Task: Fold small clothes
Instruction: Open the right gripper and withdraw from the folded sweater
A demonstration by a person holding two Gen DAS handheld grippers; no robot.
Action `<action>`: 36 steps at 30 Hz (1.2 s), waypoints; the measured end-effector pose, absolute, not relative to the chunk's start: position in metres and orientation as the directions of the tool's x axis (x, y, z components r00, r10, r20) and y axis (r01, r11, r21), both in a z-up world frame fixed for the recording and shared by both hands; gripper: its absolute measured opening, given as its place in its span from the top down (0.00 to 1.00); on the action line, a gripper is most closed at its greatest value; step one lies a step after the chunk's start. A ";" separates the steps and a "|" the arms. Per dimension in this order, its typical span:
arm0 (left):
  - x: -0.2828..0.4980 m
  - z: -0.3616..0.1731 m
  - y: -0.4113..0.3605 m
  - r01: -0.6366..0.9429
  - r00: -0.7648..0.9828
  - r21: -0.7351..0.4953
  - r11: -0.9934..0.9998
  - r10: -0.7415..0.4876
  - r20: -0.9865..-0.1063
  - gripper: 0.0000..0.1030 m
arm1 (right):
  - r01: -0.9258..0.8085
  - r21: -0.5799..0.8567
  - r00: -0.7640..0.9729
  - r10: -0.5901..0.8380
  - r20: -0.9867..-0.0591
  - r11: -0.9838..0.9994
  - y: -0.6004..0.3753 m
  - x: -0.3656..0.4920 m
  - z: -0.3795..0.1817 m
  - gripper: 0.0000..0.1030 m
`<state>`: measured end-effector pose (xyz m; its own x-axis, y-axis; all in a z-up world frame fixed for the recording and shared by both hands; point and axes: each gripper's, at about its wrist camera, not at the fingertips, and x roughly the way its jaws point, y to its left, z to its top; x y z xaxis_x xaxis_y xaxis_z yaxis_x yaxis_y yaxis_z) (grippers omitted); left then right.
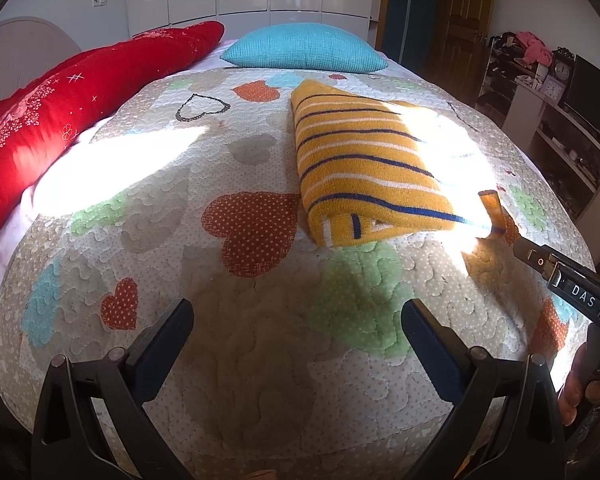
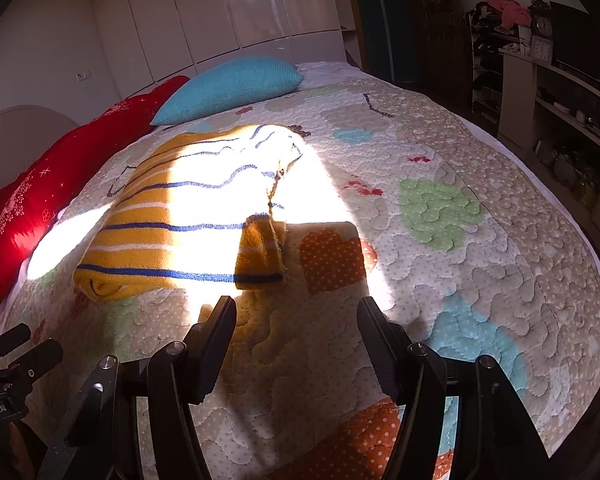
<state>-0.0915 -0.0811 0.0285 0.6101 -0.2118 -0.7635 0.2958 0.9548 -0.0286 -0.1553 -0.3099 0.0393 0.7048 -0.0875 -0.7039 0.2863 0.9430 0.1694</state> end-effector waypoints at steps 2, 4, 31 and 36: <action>-0.092 0.025 -0.081 0.288 0.603 -0.028 0.957 -0.203 -0.772 0.00 | 0.283 0.158 0.700 -0.090 -0.709 0.946 -0.307 -0.155 0.038 0.34; -0.091 0.023 -0.081 0.280 0.597 -0.024 0.960 -0.194 -0.778 0.00 | 0.278 0.144 0.698 -0.097 -0.709 0.950 -0.304 -0.156 0.038 0.34; -0.093 0.010 -0.089 0.284 0.565 0.008 0.959 -0.160 -0.809 0.00 | 0.270 0.108 0.694 -0.116 -0.711 0.957 -0.295 -0.156 0.038 0.29; -0.095 0.008 -0.093 0.297 0.554 0.003 0.955 -0.169 -0.815 0.00 | 0.271 0.114 0.690 -0.110 -0.715 0.956 -0.294 -0.156 0.037 0.29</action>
<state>-0.0954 -0.0933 0.0082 0.5538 -0.1695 -0.8153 0.2969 0.9549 0.0031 -0.1561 -0.2939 0.0366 0.6900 -0.1105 -0.7153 0.2708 0.9559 0.1137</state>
